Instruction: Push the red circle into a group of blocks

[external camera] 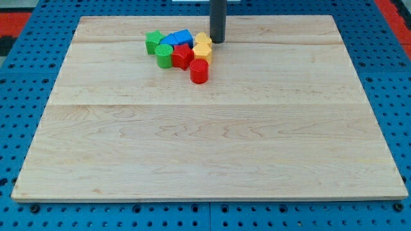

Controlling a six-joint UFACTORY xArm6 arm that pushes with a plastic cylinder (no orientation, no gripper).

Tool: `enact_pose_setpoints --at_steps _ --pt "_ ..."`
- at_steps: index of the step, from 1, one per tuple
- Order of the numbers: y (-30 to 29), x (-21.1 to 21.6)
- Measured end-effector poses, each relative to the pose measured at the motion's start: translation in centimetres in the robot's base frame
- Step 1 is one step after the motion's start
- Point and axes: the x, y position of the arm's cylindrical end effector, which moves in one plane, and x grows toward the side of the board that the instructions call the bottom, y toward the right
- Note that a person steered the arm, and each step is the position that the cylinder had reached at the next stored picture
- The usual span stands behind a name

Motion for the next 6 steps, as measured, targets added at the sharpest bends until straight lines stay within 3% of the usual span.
enact_pose_setpoints --at_steps 2,3,5,6 --pt "0.1 0.1" --pt "4.3 2.3" --pt "5.7 12.9" --pt "2.2 12.9"
